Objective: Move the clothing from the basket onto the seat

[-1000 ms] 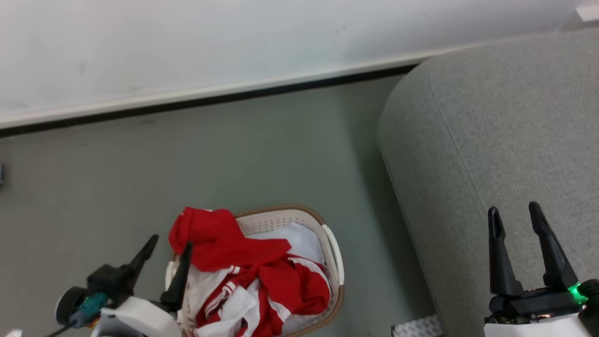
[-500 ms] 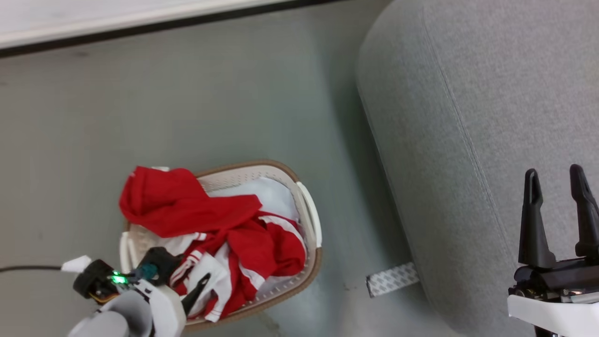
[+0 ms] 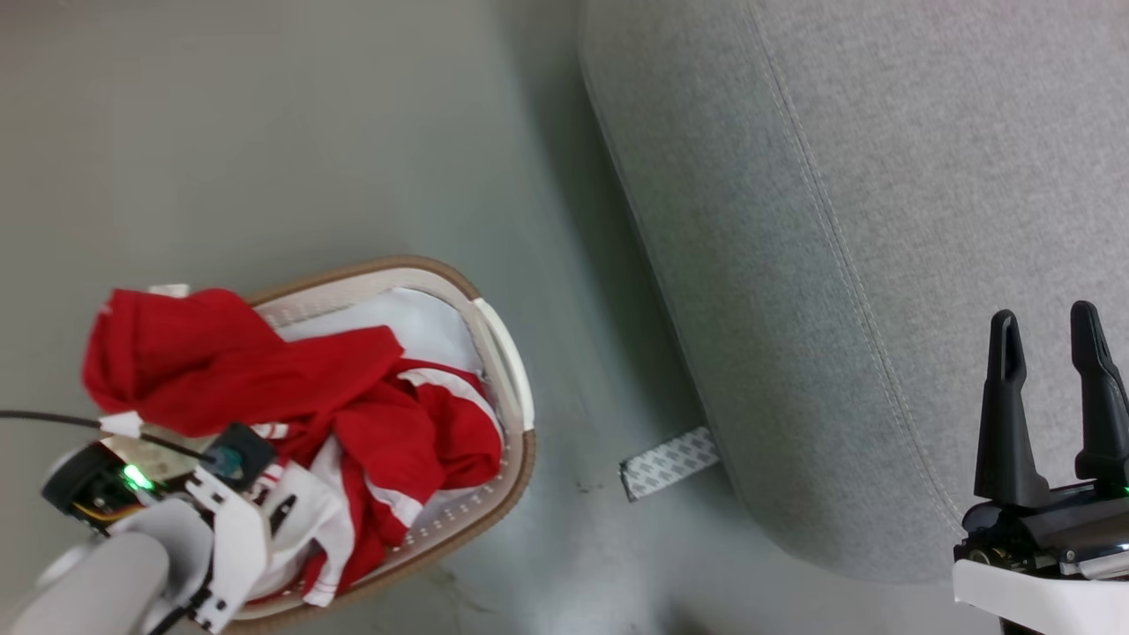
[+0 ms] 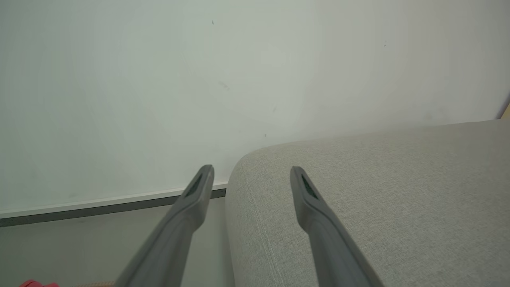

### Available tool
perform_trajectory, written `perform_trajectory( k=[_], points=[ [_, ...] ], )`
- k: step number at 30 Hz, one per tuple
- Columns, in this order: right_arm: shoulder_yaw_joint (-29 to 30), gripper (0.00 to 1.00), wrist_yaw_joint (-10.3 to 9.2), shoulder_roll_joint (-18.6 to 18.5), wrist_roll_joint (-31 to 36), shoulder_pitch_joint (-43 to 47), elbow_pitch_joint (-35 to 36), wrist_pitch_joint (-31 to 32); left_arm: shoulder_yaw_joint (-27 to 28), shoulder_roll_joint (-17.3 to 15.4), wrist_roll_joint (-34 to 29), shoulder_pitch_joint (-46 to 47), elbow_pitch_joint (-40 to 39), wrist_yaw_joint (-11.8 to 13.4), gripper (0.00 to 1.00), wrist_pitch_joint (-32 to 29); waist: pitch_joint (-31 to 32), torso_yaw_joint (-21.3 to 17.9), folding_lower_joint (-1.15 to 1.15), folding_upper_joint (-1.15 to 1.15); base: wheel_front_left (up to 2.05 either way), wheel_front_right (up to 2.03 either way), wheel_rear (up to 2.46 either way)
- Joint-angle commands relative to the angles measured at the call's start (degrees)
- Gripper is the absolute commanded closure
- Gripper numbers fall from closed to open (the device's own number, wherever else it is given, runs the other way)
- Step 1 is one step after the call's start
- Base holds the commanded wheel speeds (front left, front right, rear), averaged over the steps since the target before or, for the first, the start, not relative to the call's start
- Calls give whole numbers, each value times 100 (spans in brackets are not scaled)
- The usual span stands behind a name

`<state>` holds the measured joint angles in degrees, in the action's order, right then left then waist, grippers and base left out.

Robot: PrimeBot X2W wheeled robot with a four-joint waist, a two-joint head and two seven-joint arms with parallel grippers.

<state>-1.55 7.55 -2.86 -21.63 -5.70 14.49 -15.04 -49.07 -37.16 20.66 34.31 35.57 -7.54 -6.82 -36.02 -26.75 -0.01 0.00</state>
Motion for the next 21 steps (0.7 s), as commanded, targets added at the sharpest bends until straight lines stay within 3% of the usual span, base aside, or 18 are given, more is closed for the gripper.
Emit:
perform_trajectory(
  k=[1,17,18,19,20,21],
  points=[
    [-49,0,-12,5,-102,6,38,-12,-38,-110,-70,142,83,9,0,-65,-230,-199,1,0,0,0,0],
    [-401,0,-12,5,-257,-27,189,-12,-416,-270,-241,467,213,102,0,-480,-683,-476,1,0,0,0,0],
    [-413,0,-12,5,-250,-33,192,-12,-426,-285,-251,471,200,93,18,-480,-697,-483,1,0,0,0,0],
    [-426,0,-12,5,-249,-34,188,-12,-430,-293,-238,464,196,91,69,-489,-709,-489,1,0,0,0,0],
    [-434,0,-12,5,-249,-32,179,-12,-434,-296,-212,457,191,88,100,-479,-716,-490,1,0,0,0,0],
    [-443,0,-12,5,-247,-32,169,-12,-431,-299,-191,453,190,86,100,-444,-720,-489,1,0,0,0,0]
  ],
)
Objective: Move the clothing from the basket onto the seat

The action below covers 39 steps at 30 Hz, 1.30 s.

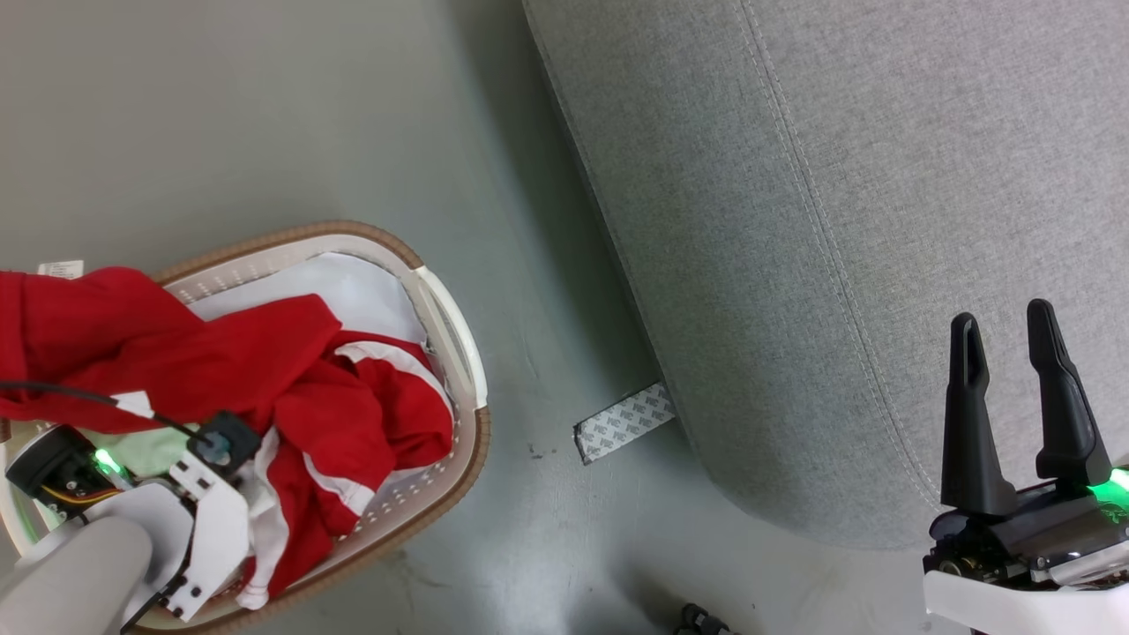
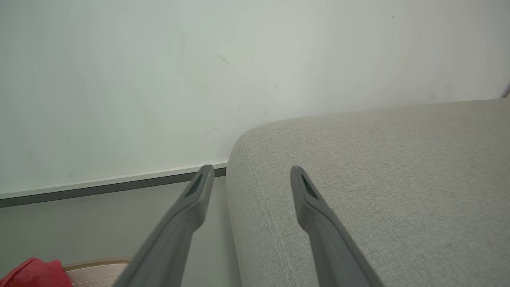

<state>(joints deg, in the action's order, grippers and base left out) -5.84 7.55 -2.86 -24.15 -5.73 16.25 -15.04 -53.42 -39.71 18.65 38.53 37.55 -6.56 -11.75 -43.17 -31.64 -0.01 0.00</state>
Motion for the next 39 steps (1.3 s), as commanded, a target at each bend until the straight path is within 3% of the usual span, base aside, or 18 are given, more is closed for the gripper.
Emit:
perform_trajectory(
  k=[1,8,13,22,28,39],
  points=[
    [-20,0,-12,5,10,-29,-20,-12,17,-41,51,23,1,-13,100,80,-6,5,1,0,0,0,0],
    [-6,0,-12,5,89,-131,-139,-12,-75,179,130,35,252,-35,100,440,216,116,1,0,0,0,0],
    [119,0,-12,2,177,-153,-265,-12,70,616,452,67,553,-51,100,824,584,332,1,0,0,0,0],
    [428,0,-12,0,625,-253,-615,-12,24,1634,1036,96,898,-96,100,1735,1729,1051,1,0,0,0,0],
    [617,0,-12,-3,812,-151,-837,-12,-97,2041,1673,68,568,-98,100,2036,2453,1577,1,0,0,0,0],
    [657,0,-12,-3,1119,144,-1214,-11,149,2372,2421,25,-276,-82,100,2495,3593,2268,1,0,0,0,0]
  ],
)
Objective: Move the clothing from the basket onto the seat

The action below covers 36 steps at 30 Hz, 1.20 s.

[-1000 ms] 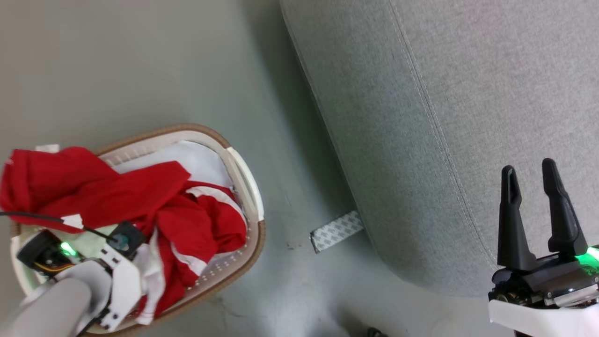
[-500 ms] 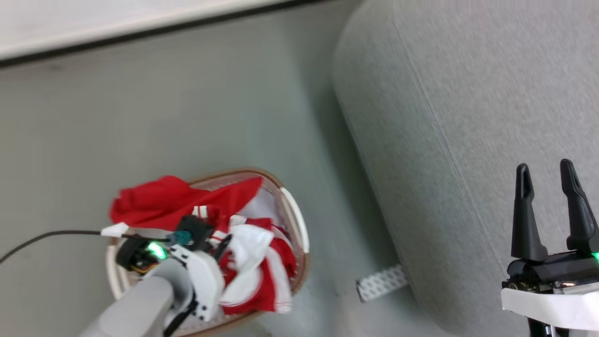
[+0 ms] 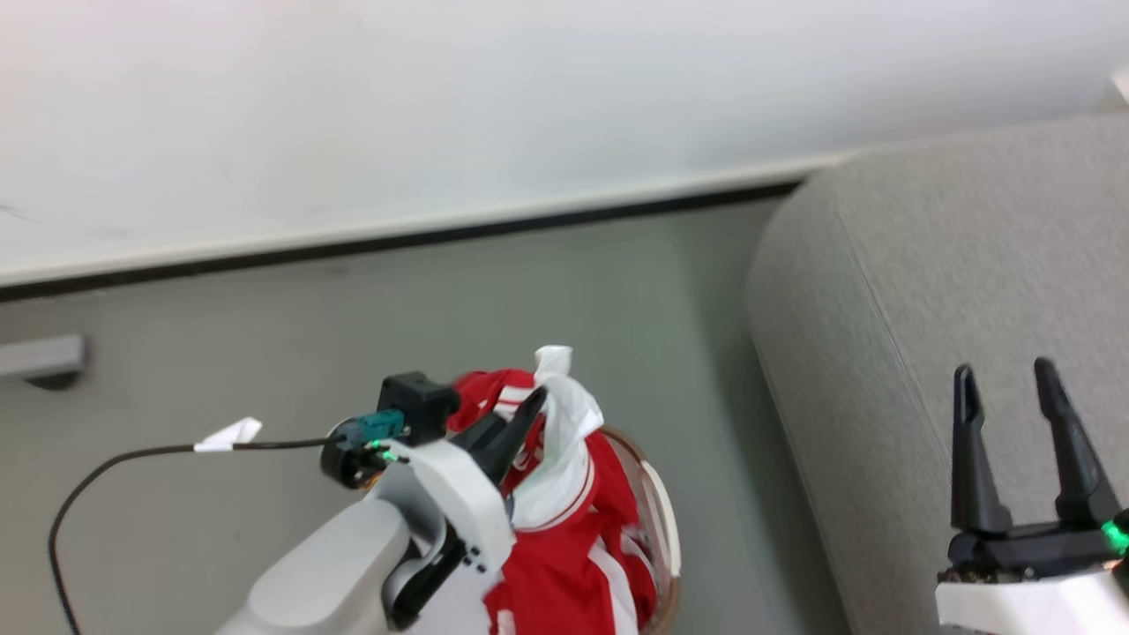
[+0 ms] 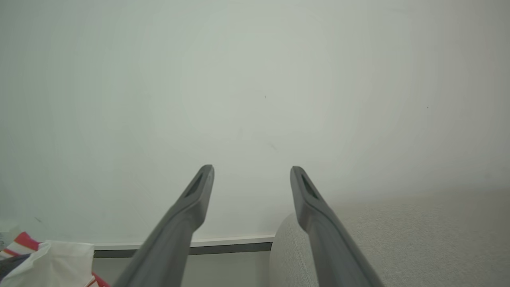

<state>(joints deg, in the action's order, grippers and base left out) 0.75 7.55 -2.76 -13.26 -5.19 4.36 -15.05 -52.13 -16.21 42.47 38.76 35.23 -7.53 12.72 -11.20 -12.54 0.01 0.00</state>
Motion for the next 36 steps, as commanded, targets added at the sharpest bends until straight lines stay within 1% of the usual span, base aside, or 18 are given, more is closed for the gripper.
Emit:
perform_trajectory(
  k=[1,7,16,21,25,30,32,36],
  points=[
    [-7,0,-12,-12,36,125,-59,-11,57,41,68,32,-148,19,100,55,487,409,-1,0,0,0,0],
    [-134,0,-12,-13,6,307,-226,-11,249,-35,210,240,-892,195,100,-95,848,608,-1,0,0,0,0],
    [-469,0,-12,-13,-73,472,-394,-11,622,-327,369,476,-2238,674,100,-407,1161,716,-1,0,0,0,0],
    [-702,0,-12,-13,-82,459,-442,-11,739,-499,404,414,-2747,902,100,-566,1181,735,-1,0,0,0,0],
    [-1012,0,-12,-10,-53,414,-523,-11,764,-581,422,329,-2963,987,100,-618,1174,757,-1,0,0,0,0],
    [-1551,0,-12,-13,195,247,-798,-11,710,-507,427,308,-3079,1033,100,-616,1181,889,-1,0,0,0,0],
    [-1733,0,-12,-12,189,110,-897,-11,675,-480,425,295,-3119,1027,100,-611,1189,949,-1,0,0,0,0],
    [-2092,0,-12,-15,521,-270,-1533,48,546,-355,387,271,-3204,976,100,-610,1229,1147,-1,0,0,0,0]
  ],
)
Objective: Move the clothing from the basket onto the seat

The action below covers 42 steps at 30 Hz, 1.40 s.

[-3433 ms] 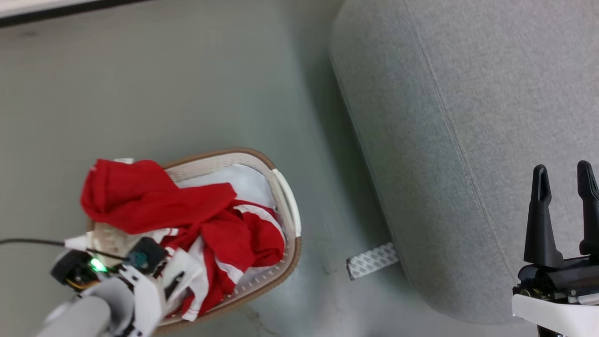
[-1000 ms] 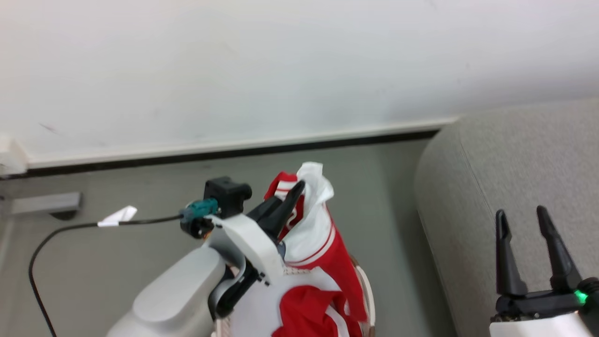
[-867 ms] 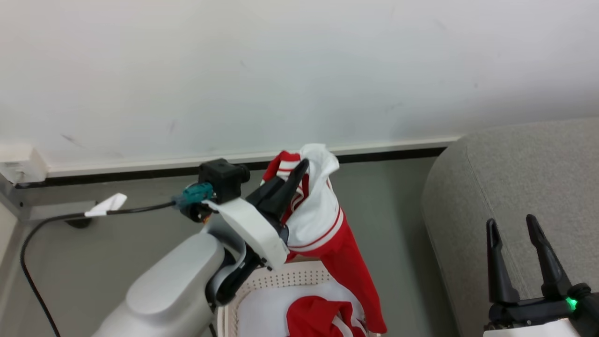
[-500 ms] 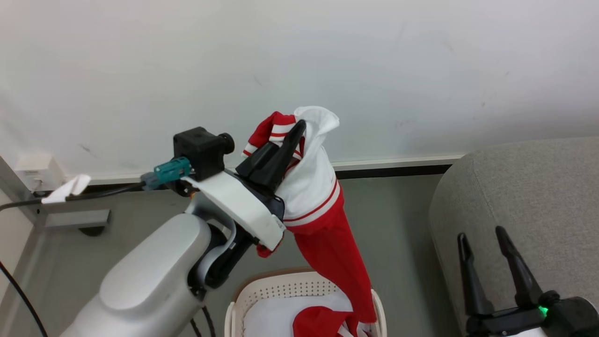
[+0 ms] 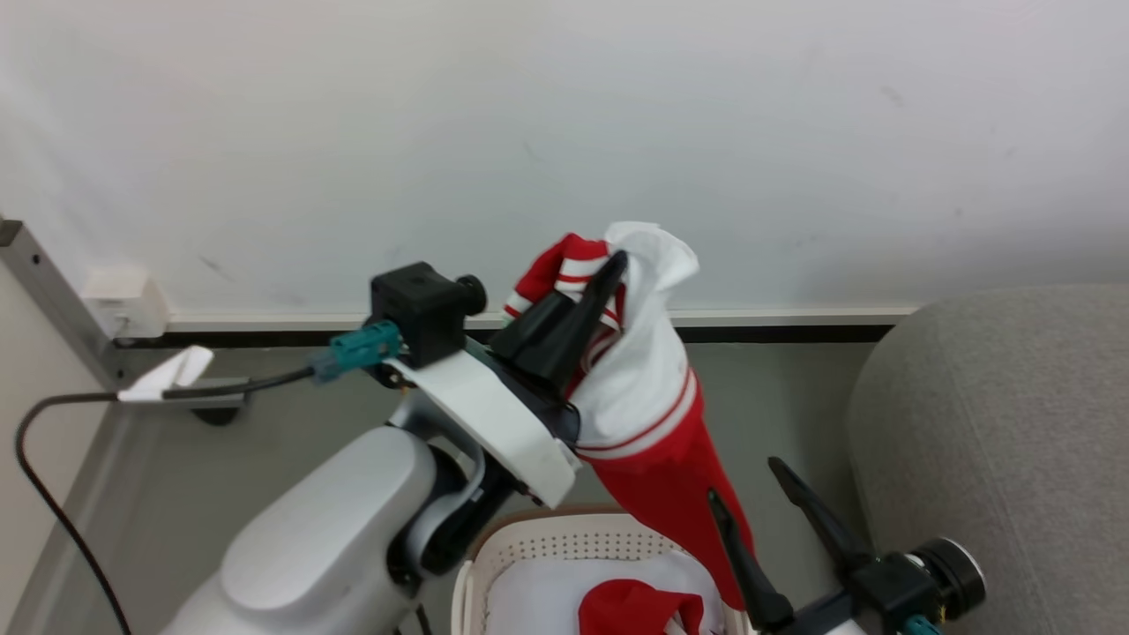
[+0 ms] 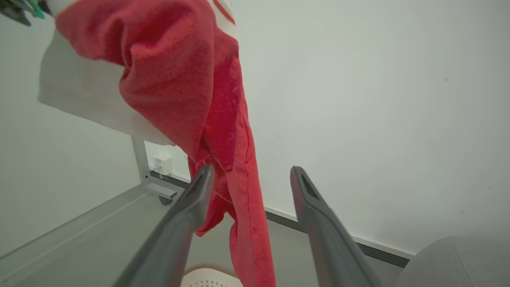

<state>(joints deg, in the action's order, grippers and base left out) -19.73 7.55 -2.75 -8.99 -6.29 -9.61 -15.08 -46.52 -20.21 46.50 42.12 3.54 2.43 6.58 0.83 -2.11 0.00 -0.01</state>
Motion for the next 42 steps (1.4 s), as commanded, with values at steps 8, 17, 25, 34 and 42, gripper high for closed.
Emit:
perform_trajectory(
  k=[8,17,25,34,42],
  points=[
    [-163,0,-12,-15,297,-805,-1282,218,-362,381,-55,-107,-286,-95,100,-75,123,677,0,1,0,0,0],
    [-260,0,-12,-16,149,-1208,-2195,213,-682,656,88,-202,-771,-149,100,-269,251,1185,0,1,0,0,0],
    [-375,100,-12,-17,-328,-1284,-2411,70,-662,549,121,-282,-791,-44,100,-290,298,1284,0,1,0,0,0],
    [-146,100,-12,-15,-1364,-899,-1767,-10,-594,364,211,-476,-619,28,93,-237,216,1086,0,1,0,0,0],
    [403,100,-12,-14,-2019,-664,-898,-10,-733,73,201,-854,-853,-104,0,-128,43,568,0,1,0,0,0]
  ],
)
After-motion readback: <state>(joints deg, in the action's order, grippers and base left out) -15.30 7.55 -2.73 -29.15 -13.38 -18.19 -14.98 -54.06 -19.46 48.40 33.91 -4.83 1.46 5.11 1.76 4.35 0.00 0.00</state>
